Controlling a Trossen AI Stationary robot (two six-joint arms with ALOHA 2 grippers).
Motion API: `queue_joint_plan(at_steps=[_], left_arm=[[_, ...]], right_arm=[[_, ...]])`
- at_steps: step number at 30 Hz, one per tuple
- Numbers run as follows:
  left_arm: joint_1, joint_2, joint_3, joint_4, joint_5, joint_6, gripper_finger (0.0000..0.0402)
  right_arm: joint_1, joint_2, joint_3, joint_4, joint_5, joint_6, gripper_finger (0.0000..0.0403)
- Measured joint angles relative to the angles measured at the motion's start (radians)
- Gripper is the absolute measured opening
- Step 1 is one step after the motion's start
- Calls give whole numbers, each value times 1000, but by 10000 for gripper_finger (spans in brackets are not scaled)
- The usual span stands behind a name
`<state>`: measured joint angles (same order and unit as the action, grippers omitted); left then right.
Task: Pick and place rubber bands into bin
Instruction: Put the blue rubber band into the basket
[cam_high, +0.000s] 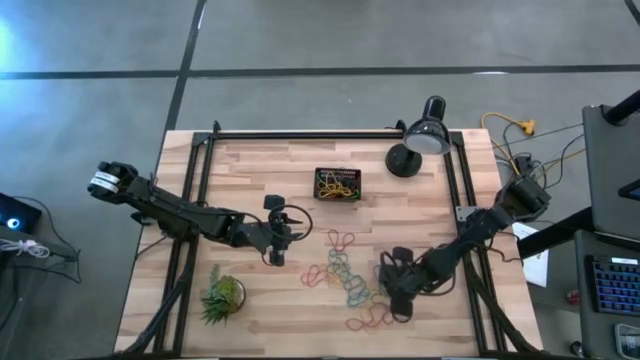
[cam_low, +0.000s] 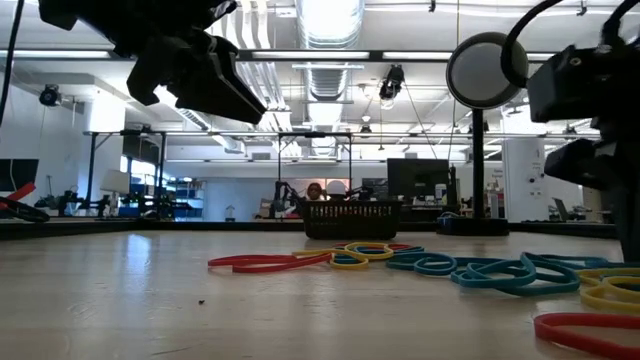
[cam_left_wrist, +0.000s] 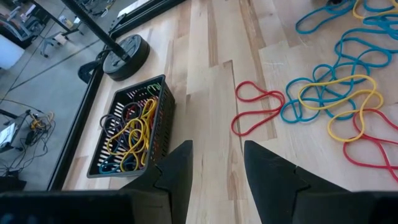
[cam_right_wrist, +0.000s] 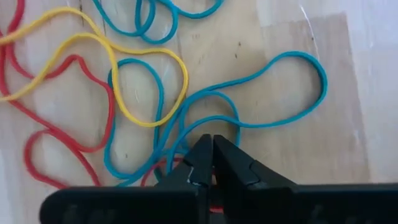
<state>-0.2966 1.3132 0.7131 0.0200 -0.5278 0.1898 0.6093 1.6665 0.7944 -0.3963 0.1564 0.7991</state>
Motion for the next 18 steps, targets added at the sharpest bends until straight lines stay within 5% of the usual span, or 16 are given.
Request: queue_joint_plan(at_steps=[9, 18], left_arm=[[0, 0, 0, 2, 0, -1, 128], [0, 2, 0, 3, 0, -1, 128]], right_arm=[[-3, 1, 84, -189, 246, -93, 8], [-4, -1, 89, -182, 202, -57, 11]])
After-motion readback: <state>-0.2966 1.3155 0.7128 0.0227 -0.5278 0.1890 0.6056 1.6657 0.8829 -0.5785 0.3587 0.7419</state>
